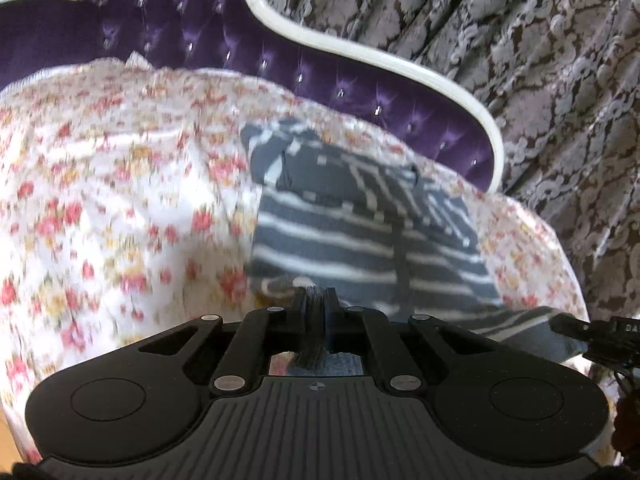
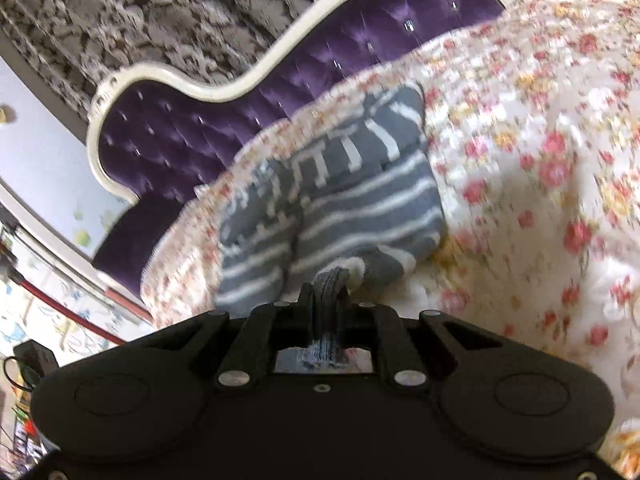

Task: Fold small clothes
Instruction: 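Lift the hem with both tools and fold it toward the collar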

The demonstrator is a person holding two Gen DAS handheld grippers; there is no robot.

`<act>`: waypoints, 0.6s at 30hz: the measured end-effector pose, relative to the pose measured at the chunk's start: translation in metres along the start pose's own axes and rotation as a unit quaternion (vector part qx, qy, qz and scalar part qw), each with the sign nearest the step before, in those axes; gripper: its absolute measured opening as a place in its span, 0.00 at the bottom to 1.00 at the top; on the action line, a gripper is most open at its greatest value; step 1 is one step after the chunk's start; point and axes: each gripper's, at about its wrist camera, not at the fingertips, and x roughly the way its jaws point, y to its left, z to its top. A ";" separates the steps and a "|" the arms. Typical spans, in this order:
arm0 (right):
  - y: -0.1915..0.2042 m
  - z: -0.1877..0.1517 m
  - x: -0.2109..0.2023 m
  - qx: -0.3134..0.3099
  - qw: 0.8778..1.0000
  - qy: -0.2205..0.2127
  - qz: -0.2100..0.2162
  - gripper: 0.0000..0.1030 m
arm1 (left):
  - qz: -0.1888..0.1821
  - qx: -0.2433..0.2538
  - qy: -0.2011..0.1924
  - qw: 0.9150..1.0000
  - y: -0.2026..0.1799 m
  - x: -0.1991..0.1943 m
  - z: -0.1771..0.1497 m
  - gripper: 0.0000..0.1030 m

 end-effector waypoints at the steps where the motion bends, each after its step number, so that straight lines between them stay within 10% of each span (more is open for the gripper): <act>1: 0.001 0.005 0.000 0.000 1.000 -0.006 0.003 0.16 | -0.001 0.002 -0.005 1.000 0.000 0.000 0.005 0.07; 18: 0.004 0.074 0.029 0.004 0.997 -0.064 0.034 0.16 | -0.023 0.001 -0.067 0.997 -0.009 0.028 0.091 0.04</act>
